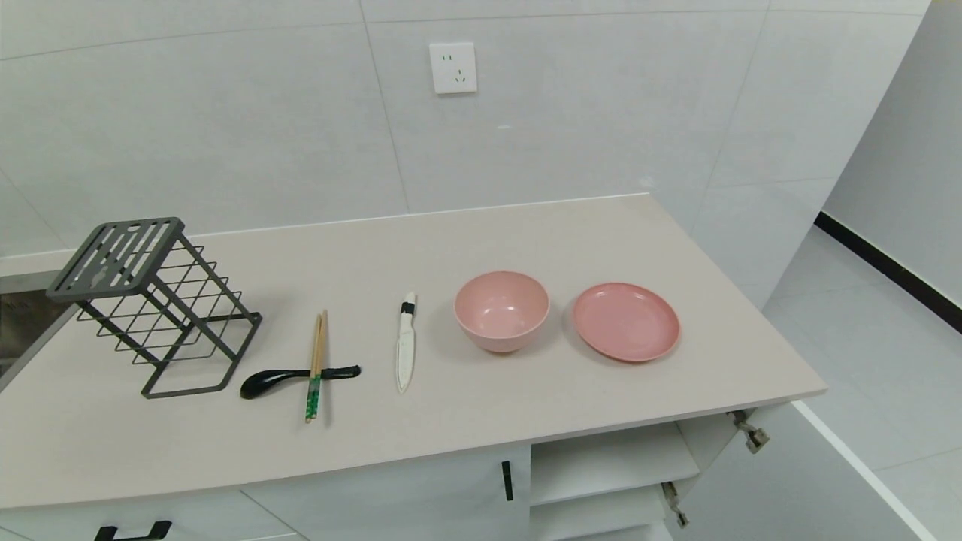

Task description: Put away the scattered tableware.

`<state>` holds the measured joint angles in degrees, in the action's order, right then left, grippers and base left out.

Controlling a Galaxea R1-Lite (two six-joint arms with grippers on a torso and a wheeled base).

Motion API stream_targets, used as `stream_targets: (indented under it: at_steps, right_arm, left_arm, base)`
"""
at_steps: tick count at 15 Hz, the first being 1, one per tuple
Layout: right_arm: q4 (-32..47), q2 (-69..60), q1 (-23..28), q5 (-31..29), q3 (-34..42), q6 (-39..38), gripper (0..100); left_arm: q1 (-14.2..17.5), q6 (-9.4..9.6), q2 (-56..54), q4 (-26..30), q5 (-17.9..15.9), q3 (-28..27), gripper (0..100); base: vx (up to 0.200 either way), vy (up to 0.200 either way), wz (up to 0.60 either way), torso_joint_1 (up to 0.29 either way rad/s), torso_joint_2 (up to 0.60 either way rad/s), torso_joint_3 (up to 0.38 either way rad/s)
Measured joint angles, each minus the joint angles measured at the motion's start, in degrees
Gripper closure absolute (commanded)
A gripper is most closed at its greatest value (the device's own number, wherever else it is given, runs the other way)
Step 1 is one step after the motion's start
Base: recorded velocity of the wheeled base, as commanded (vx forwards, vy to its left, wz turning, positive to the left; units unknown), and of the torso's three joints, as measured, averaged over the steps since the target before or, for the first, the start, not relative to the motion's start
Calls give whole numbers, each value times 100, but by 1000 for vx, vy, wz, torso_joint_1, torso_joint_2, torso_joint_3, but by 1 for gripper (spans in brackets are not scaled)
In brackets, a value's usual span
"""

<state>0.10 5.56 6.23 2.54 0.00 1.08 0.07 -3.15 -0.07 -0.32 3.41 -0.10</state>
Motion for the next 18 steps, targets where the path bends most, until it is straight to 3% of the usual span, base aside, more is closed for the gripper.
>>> stream_targets:
  at_steps: [8, 12, 18]
  right_arm:
    - [0, 0, 0, 0, 0, -11, 0]
    - [-2, 0, 0, 0, 0, -13, 0]
    - [0, 0, 0, 0, 0, -16, 0]
  left_arm:
    - [0, -5, 0, 0, 0, 0, 0]
    - [0, 0, 0, -4, 0, 0, 0]
    - [-2, -7, 0, -1, -5, 2, 0]
  base:
    - [0, 0, 0, 37, -70, -33]
    - [200, 0, 0, 146, -293, -138]
    - [0, 0, 0, 2, -13, -3]
